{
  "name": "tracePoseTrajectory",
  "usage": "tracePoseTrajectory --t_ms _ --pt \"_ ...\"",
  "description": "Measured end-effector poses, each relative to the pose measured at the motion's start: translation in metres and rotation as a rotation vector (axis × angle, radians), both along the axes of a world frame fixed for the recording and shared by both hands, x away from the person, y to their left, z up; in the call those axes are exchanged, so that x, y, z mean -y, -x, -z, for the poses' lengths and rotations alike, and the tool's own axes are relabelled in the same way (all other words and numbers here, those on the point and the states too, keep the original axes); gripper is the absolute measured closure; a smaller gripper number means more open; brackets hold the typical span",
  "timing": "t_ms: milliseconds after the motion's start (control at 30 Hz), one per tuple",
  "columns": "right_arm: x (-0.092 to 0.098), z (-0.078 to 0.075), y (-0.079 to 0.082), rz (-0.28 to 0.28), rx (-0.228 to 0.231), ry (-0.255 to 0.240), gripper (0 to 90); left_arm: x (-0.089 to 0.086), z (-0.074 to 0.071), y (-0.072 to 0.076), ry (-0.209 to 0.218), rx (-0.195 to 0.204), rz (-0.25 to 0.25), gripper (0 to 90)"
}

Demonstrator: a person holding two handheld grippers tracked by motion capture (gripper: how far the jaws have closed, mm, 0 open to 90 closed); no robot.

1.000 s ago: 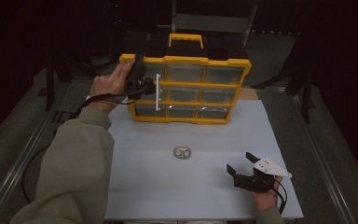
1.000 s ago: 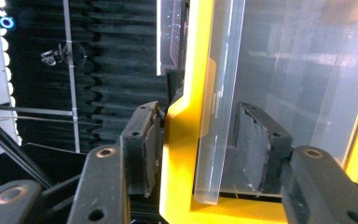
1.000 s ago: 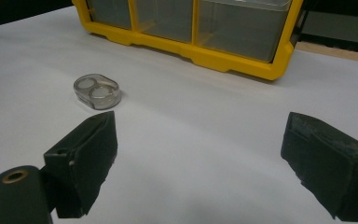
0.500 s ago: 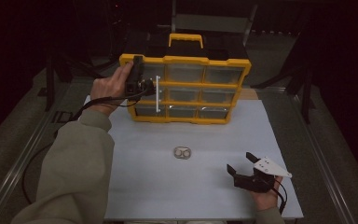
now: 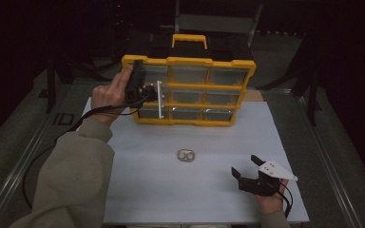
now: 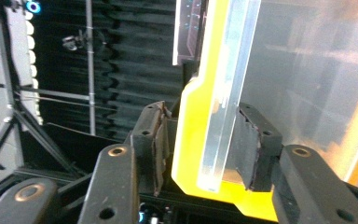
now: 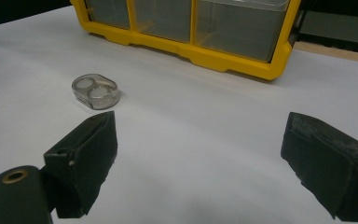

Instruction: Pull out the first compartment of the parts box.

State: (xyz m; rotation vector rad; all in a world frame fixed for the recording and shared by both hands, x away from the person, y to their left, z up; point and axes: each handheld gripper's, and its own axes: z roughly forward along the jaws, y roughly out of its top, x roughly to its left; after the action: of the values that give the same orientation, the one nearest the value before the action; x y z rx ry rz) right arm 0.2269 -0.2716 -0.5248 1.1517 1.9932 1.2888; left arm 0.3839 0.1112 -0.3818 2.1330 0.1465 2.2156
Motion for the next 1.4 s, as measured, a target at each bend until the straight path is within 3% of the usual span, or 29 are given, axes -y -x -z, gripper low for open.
tracePoseTrajectory --t_ms 100,200,300,433,767,1167,1400 --pt "0.0 0.0 0.0 -0.002 -0.003 0.002 10.7 0.0 -0.002 0.0 0.0 -0.033 -0.01 65.7" --pt "0.0 0.0 0.0 -0.002 -0.002 0.003 10.7 -0.003 -0.006 -0.003 -0.001 -0.095 -0.049 66.6" --pt "0.0 0.0 0.0 -0.002 -0.002 0.002 10.7 -0.005 -0.009 -0.004 -0.024 -0.122 -0.064 71.5" --pt "0.0 0.0 0.0 -0.002 -0.003 0.006 10.7 -0.005 -0.009 -0.004 -0.041 -0.131 -0.066 76.0" --pt "0.0 0.0 -0.001 -0.003 -0.005 0.003 10.7 -0.005 -0.003 -0.002 -0.109 -0.084 -0.066 79.7" --pt "0.0 0.0 0.0 -0.003 -0.005 0.002 10.7 -0.006 0.001 0.007 -0.119 -0.07 -0.058 80.2" --pt "0.0 0.0 0.0 -0.003 -0.005 0.002 10.7 -0.007 0.002 0.019 -0.122 -0.056 -0.047 80.3"
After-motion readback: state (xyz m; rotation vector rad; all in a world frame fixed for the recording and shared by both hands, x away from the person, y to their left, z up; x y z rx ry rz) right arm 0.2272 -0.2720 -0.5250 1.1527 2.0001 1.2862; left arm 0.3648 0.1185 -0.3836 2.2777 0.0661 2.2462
